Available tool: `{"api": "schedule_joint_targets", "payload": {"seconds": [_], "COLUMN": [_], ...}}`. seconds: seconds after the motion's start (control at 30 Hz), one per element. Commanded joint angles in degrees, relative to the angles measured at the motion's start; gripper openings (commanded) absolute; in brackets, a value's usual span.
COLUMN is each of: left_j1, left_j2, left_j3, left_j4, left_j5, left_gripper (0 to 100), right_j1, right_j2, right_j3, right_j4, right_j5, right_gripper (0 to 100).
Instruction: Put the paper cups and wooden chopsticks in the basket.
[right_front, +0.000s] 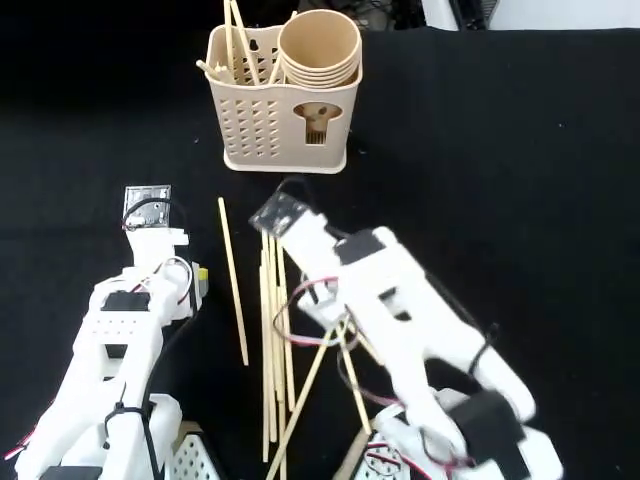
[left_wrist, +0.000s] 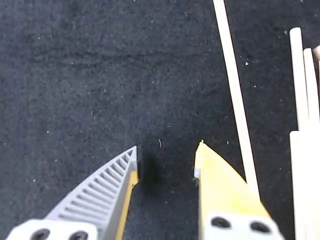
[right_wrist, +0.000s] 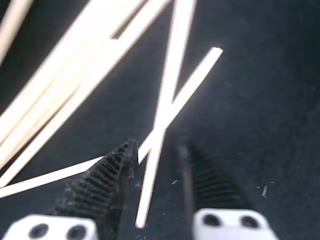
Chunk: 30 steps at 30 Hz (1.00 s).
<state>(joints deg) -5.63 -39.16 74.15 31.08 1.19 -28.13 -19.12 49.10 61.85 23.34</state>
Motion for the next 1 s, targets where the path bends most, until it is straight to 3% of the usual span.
{"api": "schedule_joint_targets", "payload": {"seconds": [0.0,0.1,0.3,0.47,0.63,0.8,0.97], "left_j1": [-0.4,-0.4,-0.4,-0.4,-0.4,-0.4,-0.4], "left_j2": [-0.5,-0.5,-0.5,-0.5,-0.5,-0.5,-0.5], "left_j3": [-0.4,-0.5,-0.8,-0.8,-0.8,-0.6,-0.5], "left_j4": [-1.2,-1.2,-1.2,-1.2,-1.2,-1.2,-1.2], "left_j5": [0.0,0.0,0.0,0.0,0.0,0.0,0.0], "left_gripper": [20,20,20,20,20,20,20], "right_j1": [-4.3,-5.6,-6.5,-6.5,-6.5,-6.9,-13.7], "right_j2": [-9.3,-17.5,-27.9,-29.7,-27.6,-20.9,-15.2], "right_j3": [5.3,12.2,22.2,24.1,22.3,19.1,15.5], "right_j4": [0.4,0.4,-0.1,-0.2,-2.5,-4.9,-3.0], "right_j5": [4.5,10.9,10.8,15.6,7.5,-6.8,-13.7], "right_gripper": [21.1,18.8,18.7,18.7,18.8,18.8,18.4]}}
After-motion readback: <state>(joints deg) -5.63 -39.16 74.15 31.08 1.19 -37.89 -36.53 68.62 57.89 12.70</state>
